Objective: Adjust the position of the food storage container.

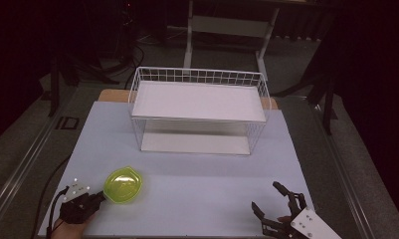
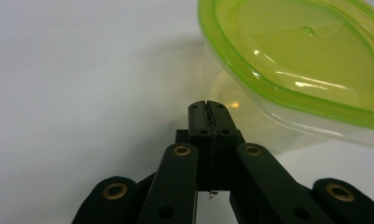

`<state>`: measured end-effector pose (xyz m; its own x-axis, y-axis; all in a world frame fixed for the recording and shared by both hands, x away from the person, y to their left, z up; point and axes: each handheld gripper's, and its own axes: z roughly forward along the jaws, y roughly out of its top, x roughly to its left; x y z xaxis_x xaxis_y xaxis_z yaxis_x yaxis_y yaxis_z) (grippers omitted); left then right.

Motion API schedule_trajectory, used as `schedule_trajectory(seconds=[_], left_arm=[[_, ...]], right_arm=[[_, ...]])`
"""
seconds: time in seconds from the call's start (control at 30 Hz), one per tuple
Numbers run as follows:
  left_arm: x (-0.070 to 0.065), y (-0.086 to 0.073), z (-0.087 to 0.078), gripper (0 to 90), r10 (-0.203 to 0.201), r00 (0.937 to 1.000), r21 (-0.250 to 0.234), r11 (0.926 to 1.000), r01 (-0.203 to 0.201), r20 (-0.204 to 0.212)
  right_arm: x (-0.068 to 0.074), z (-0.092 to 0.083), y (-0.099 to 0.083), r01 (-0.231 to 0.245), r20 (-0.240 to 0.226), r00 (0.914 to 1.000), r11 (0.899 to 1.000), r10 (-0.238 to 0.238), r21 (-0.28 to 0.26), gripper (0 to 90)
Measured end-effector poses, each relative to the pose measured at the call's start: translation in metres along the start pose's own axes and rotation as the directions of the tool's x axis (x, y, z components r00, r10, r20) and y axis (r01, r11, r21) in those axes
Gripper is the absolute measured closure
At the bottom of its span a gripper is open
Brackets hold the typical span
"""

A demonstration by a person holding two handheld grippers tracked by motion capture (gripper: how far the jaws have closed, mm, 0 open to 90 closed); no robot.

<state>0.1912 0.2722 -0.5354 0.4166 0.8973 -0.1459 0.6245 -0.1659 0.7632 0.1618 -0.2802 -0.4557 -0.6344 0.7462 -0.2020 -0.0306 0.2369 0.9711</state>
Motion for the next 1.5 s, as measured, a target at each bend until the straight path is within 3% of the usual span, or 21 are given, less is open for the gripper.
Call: schedule_trajectory(seconds=[0.07, 0.2, 0.27, 0.33, 0.5, 0.63, 0.83, 0.93, 1.0, 1.2, 1.27, 1.3, 1.37, 1.43, 1.5], left_arm=[[-0.004, 0.001, 0.001, 90.0, -0.003, 0.9994, 0.017, 0.9999, 0.002, 0.033], [-0.019, 0.003, 0.004, 90.0, 0.057, 0.9944, 0.023, 0.998, -0.059, 0.089], [-0.027, 0.005, 0.005, 90.0, 0.099, 0.9857, 0.011, 0.9948, -0.101, 0.136], [-0.033, 0.005, 0.005, 89.8, 0.157, 0.9785, -0.012, 0.9876, -0.157, 0.134], [-0.022, 0.008, 0.003, 89.9, 0.087, 0.9923, -0.02, 0.9961, -0.086, 0.087], [-0.018, 0.01, 0.006, 90.0, 0.063, 0.9948, -0.006, 0.998, -0.062, 0.081], [-0.035, 0.01, 0.019, 90.0, 0.105, 0.9868, 0.05, 0.9925, -0.112, 0.123], [-0.038, 0.013, 0.02, 90.0, 0.094, 0.9858, 0.043, 0.9939, -0.101, 0.139], [-0.044, 0.017, 0.022, 90.0, 0.112, 0.9836, 0.044, 0.9919, -0.119, 0.141], [-0.07, 0.026, 0.04, 90.0, 0.148, 0.9694, 0.067, 0.9842, -0.164, 0.196], [-0.078, 0.029, 0.046, 89.9, 0.165, 0.9617, 0.07, 0.9804, -0.184, 0.219], [-0.078, 0.029, 0.046, 89.9, 0.165, 0.9617, 0.07, 0.9804, -0.184, 0.219], [-0.086, 0.032, 0.051, 89.8, 0.172, 0.954, 0.063, 0.9792, -0.193, 0.245], [-0.087, 0.033, 0.051, 89.8, 0.174, 0.9529, 0.067, 0.9783, -0.196, 0.248], [-0.083, 0.034, 0.049, 89.9, 0.17, 0.9585, 0.065, 0.9798, -0.189, 0.229]], right_arm=[[0.0, 0.0, 0.0, -0.002, 0.0, 1.0, 1.0, 0.002, 0.001, 17.4], [0.001, 0.001, 0.0, 0.001, -0.003, 1.0, 1.0, -0.001, 0.0, 17.4], [0.001, 0.001, 0.001, 0.002, -0.003, 1.0, 1.0, -0.002, 0.0, 17.4], [0.001, 0.001, 0.0, 0.004, -0.002, 1.0, 1.0, -0.004, 0.001, 17.4], [0.0, 0.0, 0.0, 0.002, 0.0, 1.0, 1.0, -0.002, -0.002, 17.4], [0.0, 0.0, 0.001, 0.001, -0.002, 1.0, 1.0, -0.001, -0.002, 17.4], [0.0, -0.001, 0.001, -0.001, 0.0, 1.0, 1.0, 0.001, -0.004, 17.4], [0.0, -0.001, 0.001, 0.0, -0.001, 1.0, 1.0, 0.0, -0.004, 17.4], [0.001, -0.001, 0.001, 0.001, -0.001, 1.0, 1.0, -0.001, -0.004, 17.4], [0.001, 0.0, 0.001, 0.008, 0.0, 1.0, 1.0, -0.008, -0.002, 17.4], [0.002, -0.001, 0.001, 0.007, -0.002, 1.0, 1.0, -0.007, -0.002, 17.4], [0.002, -0.001, 0.001, 0.007, -0.002, 1.0, 1.0, -0.007, -0.002, 17.4], [0.001, -0.002, 0.0, 0.006, 0.001, 1.0, 1.0, -0.006, -0.001, 17.4], [0.0, -0.002, 0.0, 0.005, 0.001, 1.0, 1.0, -0.005, -0.001, 17.4], [0.0, -0.003, 0.0, 0.004, 0.001, 1.0, 1.0, -0.004, 0.0, 17.4]])
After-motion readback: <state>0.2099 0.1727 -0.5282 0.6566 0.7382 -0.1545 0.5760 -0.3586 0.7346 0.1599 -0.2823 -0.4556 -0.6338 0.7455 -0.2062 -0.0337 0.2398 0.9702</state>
